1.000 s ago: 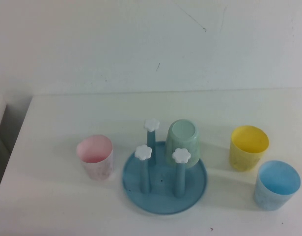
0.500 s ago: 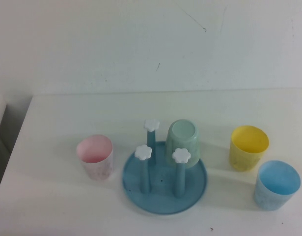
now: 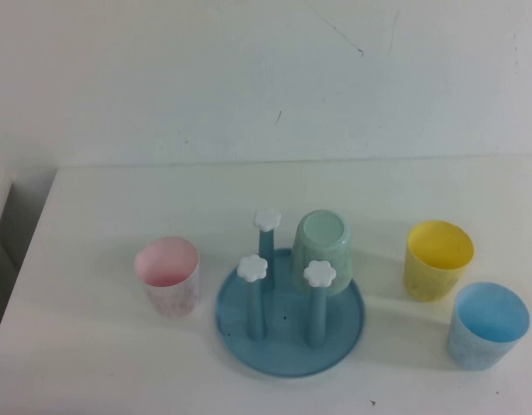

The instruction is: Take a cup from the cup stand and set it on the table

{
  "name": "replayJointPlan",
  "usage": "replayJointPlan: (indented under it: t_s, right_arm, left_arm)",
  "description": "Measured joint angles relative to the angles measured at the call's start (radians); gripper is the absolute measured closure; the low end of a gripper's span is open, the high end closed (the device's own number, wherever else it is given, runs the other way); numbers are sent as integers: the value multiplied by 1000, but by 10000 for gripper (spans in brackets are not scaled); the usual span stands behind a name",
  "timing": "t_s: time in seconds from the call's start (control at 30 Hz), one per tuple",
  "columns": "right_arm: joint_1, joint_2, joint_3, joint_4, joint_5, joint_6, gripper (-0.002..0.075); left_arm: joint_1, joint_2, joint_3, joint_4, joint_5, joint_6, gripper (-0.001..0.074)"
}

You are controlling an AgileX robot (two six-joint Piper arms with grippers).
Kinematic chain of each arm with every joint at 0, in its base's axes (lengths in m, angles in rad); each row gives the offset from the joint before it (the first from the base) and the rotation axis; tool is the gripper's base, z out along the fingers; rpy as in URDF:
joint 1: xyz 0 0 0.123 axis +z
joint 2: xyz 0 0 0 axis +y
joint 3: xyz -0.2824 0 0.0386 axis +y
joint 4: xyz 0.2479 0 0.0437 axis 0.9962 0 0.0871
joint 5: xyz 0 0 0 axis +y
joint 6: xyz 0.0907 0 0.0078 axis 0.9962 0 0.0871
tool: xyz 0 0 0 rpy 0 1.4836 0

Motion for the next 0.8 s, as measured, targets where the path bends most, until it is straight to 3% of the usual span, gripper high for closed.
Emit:
replayJointPlan:
  t_s: [0.5, 0.8]
  right_arm:
    - [-34, -32, 36, -26, -33, 0, 727]
    - [-282, -289, 279, -5, -319, 2, 727]
  left_arm:
    - [0, 0, 0, 1, 0, 0, 736]
    - [0, 0, 0, 2, 0, 0, 736]
